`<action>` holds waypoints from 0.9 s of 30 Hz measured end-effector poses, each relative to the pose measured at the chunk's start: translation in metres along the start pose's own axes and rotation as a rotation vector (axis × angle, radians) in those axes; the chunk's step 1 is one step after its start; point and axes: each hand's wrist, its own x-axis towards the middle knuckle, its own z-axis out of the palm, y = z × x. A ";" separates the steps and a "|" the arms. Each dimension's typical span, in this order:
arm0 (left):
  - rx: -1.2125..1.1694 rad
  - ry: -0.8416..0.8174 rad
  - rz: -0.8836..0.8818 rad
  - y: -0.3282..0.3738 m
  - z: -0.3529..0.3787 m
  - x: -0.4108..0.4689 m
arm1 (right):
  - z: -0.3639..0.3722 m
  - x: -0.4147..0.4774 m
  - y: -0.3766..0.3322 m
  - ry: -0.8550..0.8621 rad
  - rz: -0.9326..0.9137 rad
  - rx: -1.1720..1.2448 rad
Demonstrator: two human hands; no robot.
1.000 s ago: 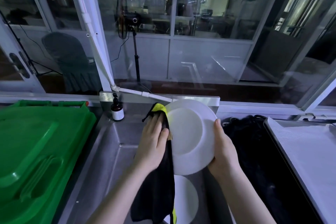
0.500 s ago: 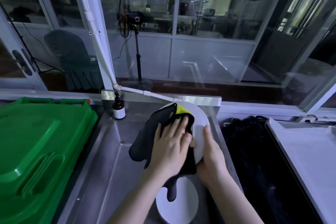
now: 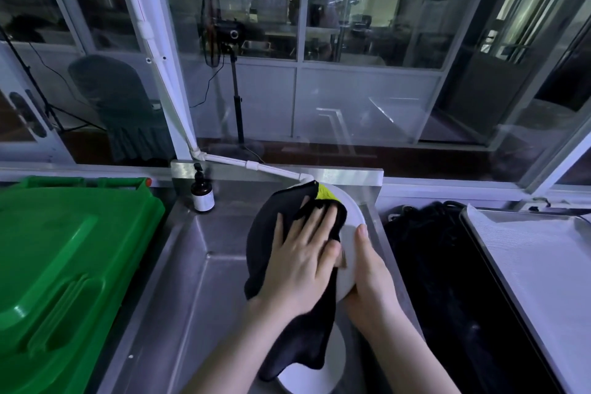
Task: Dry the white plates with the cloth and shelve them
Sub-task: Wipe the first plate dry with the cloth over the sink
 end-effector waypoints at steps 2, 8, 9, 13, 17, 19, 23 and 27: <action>-0.055 -0.035 -0.058 -0.011 -0.002 0.014 | -0.001 -0.003 -0.002 -0.013 -0.042 -0.087; -0.341 0.124 -0.367 -0.045 0.002 0.030 | -0.010 -0.014 -0.023 -0.072 -0.100 -0.176; -0.345 0.102 -0.458 -0.049 0.005 0.029 | -0.010 -0.016 -0.028 -0.071 -0.121 -0.198; -0.304 0.083 -0.570 -0.049 0.009 0.019 | -0.020 -0.015 -0.047 -0.100 -0.207 -0.349; -0.258 0.050 -0.640 -0.051 0.008 0.020 | -0.034 -0.015 -0.063 -0.144 -0.234 -0.432; -0.270 0.018 -0.691 -0.055 0.011 0.023 | -0.040 -0.015 -0.070 -0.180 -0.265 -0.533; -0.472 0.008 -0.791 -0.053 0.010 0.021 | -0.049 -0.010 -0.080 -0.205 -0.368 -0.794; -0.794 0.086 -0.840 -0.038 0.002 0.026 | -0.056 -0.005 -0.082 -0.297 -0.546 -1.190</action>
